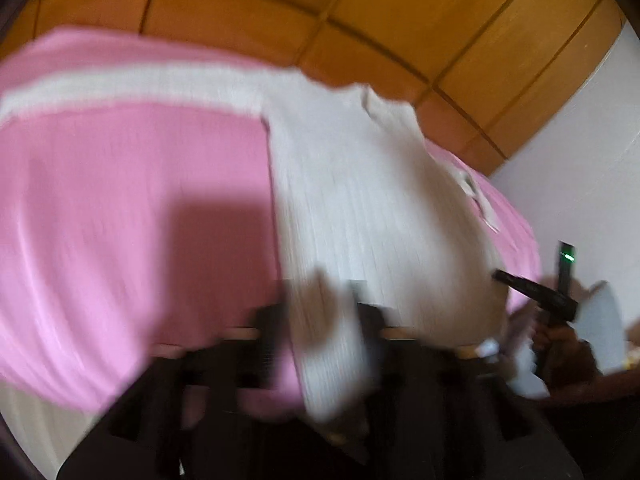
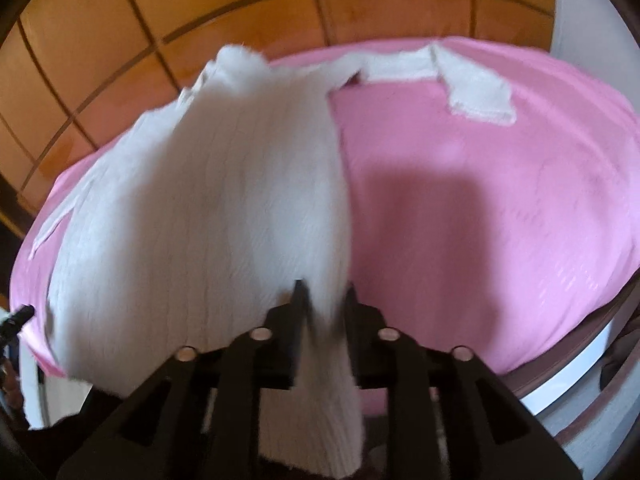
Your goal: Fold small clothes
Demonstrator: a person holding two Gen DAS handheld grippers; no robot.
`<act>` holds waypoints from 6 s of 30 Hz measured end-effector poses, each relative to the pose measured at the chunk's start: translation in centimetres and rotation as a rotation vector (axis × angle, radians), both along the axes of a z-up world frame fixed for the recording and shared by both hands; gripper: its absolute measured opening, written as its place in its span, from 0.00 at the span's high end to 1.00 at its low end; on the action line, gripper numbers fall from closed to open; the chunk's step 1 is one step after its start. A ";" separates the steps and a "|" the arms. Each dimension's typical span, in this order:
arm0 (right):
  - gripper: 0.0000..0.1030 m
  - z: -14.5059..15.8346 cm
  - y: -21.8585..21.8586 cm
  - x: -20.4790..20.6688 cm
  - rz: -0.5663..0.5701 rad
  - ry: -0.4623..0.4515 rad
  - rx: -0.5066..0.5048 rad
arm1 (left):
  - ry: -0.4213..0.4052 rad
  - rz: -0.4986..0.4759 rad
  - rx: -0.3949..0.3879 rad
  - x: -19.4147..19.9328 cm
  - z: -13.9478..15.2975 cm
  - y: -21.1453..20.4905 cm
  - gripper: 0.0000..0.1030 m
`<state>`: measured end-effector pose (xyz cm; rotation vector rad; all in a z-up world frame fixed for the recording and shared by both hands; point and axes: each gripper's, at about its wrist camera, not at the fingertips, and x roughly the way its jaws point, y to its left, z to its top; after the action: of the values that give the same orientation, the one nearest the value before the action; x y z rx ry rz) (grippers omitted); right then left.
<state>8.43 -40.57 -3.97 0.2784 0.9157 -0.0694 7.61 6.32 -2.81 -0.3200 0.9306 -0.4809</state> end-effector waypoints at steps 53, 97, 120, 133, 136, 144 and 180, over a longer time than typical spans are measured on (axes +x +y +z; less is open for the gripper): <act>0.28 0.6 -12.2 11.7 -0.030 -0.031 0.295 | 0.037 0.245 0.080 8.3 -1.9 -1.4 0.22; 0.76 -2.1 -3.0 -2.4 0.193 0.105 0.349 | 0.042 0.013 -0.010 2.1 0.1 0.0 0.62; 0.72 -4.4 -33.3 8.2 -0.820 -0.123 0.459 | 0.018 0.042 0.199 9.9 -2.4 -8.5 0.33; 0.95 4.3 -25.3 14.5 -0.503 -0.181 0.101 | 0.002 0.041 0.209 10.6 -3.1 -9.1 0.27; 0.95 6.1 -19.2 16.9 -0.328 -0.201 0.070 | 0.003 0.040 0.192 10.7 -2.9 -8.9 0.27; 0.95 6.4 -1.7 22.5 0.050 -0.190 0.113 | -0.004 0.087 0.150 10.6 -2.0 -7.1 0.27; 0.02 -2.6 -3.1 13.2 -0.036 -0.265 0.484 | 0.111 0.007 -0.167 21.7 -1.8 -13.1 0.27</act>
<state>21.64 -43.66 -6.60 0.7360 0.6533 0.1567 29.31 -6.78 -4.62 -0.5050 0.9985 -0.5395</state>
